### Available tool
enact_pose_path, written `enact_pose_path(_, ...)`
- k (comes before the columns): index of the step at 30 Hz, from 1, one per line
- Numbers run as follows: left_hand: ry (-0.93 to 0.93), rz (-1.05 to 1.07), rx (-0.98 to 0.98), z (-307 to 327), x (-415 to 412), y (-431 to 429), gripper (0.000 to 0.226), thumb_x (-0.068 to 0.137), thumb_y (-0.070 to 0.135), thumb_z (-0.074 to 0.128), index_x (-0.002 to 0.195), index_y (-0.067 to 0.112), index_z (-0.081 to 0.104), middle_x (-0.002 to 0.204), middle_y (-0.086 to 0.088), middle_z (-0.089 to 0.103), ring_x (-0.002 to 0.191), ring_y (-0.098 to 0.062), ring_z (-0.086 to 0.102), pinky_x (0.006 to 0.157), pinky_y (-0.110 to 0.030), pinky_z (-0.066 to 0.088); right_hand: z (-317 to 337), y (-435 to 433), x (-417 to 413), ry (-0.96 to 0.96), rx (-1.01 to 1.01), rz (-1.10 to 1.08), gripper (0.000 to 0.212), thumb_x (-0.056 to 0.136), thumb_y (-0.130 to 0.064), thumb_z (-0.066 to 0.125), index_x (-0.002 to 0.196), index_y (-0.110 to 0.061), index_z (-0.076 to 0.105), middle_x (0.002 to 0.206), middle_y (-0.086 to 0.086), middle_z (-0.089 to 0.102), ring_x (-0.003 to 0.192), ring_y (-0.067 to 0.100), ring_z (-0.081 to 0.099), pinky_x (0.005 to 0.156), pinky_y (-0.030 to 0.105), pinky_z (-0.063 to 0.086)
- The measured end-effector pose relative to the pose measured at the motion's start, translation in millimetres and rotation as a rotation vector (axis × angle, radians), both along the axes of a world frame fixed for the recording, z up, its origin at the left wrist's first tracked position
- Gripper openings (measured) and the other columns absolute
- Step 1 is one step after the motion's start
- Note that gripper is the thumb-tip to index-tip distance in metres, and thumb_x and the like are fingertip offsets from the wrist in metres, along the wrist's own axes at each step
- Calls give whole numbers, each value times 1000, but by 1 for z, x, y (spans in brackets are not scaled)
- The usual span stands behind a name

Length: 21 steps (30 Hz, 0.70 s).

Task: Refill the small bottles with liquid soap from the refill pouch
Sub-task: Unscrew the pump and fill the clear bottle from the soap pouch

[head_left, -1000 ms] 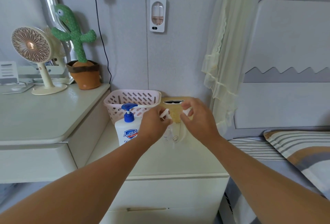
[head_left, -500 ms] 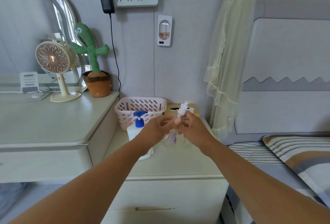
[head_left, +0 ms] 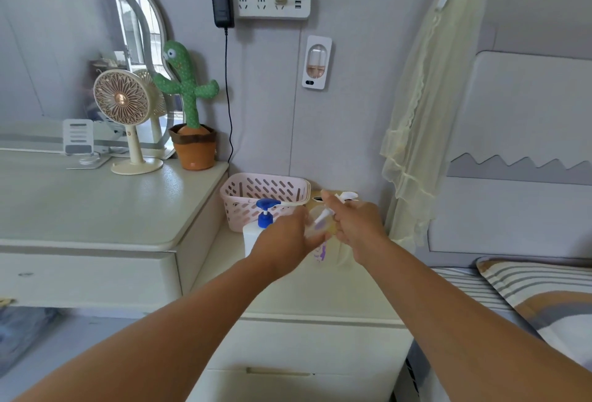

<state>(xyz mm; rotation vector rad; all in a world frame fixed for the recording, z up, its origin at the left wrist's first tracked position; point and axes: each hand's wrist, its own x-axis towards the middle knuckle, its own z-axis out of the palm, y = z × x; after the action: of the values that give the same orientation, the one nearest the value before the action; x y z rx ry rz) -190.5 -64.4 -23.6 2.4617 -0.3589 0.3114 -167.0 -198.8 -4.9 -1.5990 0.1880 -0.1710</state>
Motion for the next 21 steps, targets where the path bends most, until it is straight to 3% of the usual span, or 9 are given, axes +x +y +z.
enact_pose_path(4,280,-194,-312,0,2,4,33,92,45,55,92,13,49,66,-3,55,46,-11,48,45,-21,41,-6,2,6,-40,-83,14,44,79,-43,72,76,0,62,60,7,49,53,17,44,53,30,42)
enact_pose_path(6,427,-304,-530,1,0,10,35,93,44,54,87,10,50,66,-5,54,47,-14,48,47,-22,42,-9,0,7,-70,-61,89,50,80,-44,70,89,5,64,75,14,61,66,23,55,68,38,53)
enact_pose_path(8,513,-374,-647,0,-2,13,39,92,47,53,95,8,53,70,-6,54,51,-15,48,51,-24,44,-9,-2,5,-94,13,193,38,85,-39,68,95,-3,69,84,14,65,75,24,60,78,40,54)
enact_pose_path(12,396,-306,-590,-8,0,6,48,89,51,54,103,5,49,69,-5,59,52,-15,52,55,-24,47,-13,-1,0,-75,206,263,18,87,-30,67,97,-15,70,84,4,71,81,20,67,79,37,55)
enact_pose_path(15,341,-252,-531,-17,2,1,57,78,63,52,107,15,45,77,-6,65,60,-14,58,66,-29,50,-20,2,0,-23,334,214,16,82,-27,73,92,-16,69,78,0,71,78,17,68,75,35,55)
enact_pose_path(19,458,-199,-678,-24,3,5,41,88,49,56,103,11,52,94,-5,67,85,-15,64,77,-29,52,-25,3,0,-1,387,221,20,90,-25,63,105,-12,69,102,8,73,97,22,68,89,38,54)
enact_pose_path(21,474,-187,-702,-24,4,8,31,88,43,60,96,14,56,91,-1,65,86,-15,61,78,-30,51,-24,3,-1,-28,359,265,22,92,-26,61,107,-13,68,100,6,73,97,22,67,92,39,52)
